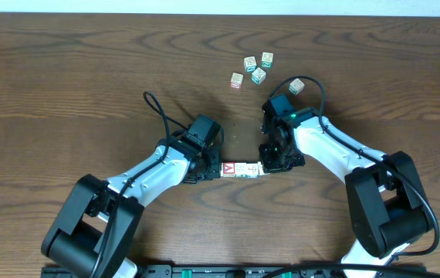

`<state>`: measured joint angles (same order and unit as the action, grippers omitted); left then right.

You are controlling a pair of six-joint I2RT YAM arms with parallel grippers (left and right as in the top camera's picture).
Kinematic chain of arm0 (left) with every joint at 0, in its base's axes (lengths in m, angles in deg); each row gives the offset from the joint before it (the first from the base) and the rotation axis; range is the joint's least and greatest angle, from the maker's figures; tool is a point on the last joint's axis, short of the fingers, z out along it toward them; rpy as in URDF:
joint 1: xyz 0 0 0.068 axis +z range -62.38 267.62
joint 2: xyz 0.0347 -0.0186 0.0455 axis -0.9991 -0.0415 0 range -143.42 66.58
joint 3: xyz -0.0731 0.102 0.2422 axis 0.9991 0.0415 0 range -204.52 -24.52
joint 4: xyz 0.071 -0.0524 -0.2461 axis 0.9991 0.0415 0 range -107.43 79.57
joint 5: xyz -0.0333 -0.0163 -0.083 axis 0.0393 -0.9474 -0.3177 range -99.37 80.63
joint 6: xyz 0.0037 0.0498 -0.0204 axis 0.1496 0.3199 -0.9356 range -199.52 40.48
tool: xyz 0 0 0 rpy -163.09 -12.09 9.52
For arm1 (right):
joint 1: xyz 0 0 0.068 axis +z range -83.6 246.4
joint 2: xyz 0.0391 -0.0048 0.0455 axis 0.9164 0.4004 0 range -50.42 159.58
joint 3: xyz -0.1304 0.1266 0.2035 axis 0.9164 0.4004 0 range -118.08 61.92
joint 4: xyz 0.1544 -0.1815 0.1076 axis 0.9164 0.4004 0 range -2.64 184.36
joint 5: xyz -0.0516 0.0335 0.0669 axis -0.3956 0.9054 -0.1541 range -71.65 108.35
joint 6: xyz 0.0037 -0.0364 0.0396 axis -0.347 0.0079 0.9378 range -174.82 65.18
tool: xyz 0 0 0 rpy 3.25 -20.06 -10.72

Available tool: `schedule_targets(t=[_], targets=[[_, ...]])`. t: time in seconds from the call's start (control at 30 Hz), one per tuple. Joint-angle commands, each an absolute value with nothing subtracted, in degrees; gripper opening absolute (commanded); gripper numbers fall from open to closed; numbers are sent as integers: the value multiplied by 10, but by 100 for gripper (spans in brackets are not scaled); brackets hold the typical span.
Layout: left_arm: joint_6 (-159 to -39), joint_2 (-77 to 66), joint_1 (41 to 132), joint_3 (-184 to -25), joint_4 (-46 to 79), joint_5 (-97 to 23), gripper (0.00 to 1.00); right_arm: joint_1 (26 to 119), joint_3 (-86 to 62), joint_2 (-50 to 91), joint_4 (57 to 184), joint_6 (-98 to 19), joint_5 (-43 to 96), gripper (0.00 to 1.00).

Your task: Lift 5 blocks

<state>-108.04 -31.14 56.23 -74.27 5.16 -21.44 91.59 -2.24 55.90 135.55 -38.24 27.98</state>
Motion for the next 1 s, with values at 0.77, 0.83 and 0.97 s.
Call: schedule_targets(t=[0.77, 0.83, 0.97], targets=[[-1083, -309, 559, -750, 57, -254, 7, 920, -20, 558, 1350, -313, 305, 1], [-1083, -309, 559, -750, 57, -255, 7, 920, -20, 558, 1352, -313, 280, 1], [-1083, -309, 559, -750, 57, -254, 7, 917, -20, 558, 1364, -306, 203, 1]])
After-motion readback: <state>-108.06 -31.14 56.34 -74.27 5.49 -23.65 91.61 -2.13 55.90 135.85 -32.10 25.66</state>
